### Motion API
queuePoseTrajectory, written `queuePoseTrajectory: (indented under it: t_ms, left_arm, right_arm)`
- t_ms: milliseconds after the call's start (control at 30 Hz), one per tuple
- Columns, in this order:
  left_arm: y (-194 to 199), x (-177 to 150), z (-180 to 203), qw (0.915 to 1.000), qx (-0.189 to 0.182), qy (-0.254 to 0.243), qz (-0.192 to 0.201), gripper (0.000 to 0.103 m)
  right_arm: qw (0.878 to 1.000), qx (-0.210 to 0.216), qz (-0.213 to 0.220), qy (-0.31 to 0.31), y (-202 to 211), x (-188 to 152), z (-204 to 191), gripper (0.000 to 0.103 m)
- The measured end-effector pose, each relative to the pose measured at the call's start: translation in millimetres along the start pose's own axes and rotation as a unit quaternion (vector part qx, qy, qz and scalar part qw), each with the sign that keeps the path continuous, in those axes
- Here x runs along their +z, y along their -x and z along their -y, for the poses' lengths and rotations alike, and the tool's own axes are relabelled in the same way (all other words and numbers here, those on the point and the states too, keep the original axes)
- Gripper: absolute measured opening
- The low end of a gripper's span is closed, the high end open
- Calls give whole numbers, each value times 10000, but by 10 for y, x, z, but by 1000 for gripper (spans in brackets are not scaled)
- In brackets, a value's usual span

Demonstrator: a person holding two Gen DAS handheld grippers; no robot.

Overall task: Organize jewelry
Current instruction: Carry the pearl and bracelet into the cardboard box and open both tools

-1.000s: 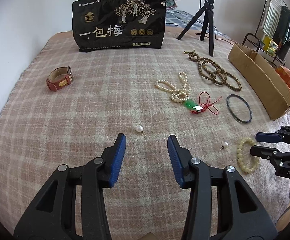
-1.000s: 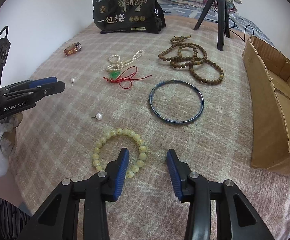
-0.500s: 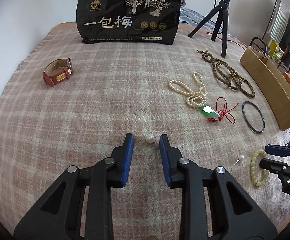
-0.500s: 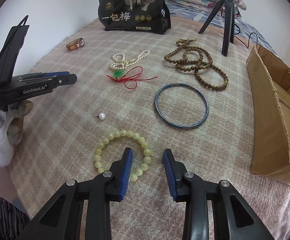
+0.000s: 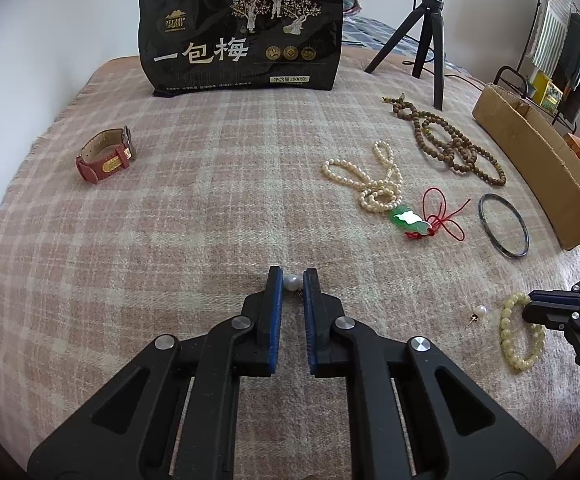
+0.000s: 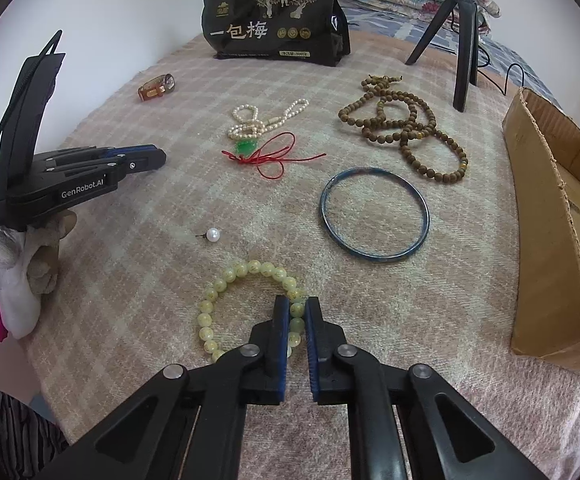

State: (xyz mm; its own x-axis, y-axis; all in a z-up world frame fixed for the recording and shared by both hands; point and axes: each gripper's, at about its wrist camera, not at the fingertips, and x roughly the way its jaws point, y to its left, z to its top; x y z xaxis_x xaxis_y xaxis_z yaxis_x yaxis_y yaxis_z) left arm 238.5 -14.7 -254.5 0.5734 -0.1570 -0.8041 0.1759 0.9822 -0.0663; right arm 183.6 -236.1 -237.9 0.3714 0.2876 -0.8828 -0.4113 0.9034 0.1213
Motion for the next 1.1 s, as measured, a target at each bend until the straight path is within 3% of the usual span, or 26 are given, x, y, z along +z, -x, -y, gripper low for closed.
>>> queuePoseTrajectory:
  t_ms: [267,667,1100]
  left_arm:
    - [173,5,2,9999,10,-8,149,7]
    - [575,18,87,9990,-37,-69,438,6]
    - [975,115,435,9961,-285,-360,758,6]
  right_arm:
    - [9997,31,238,-98,189,12,-25,5]
    - [9979,-244,599,-36,640,35,-75,5]
    - [9931,-573,1014,-102,1151,-9,45,5]
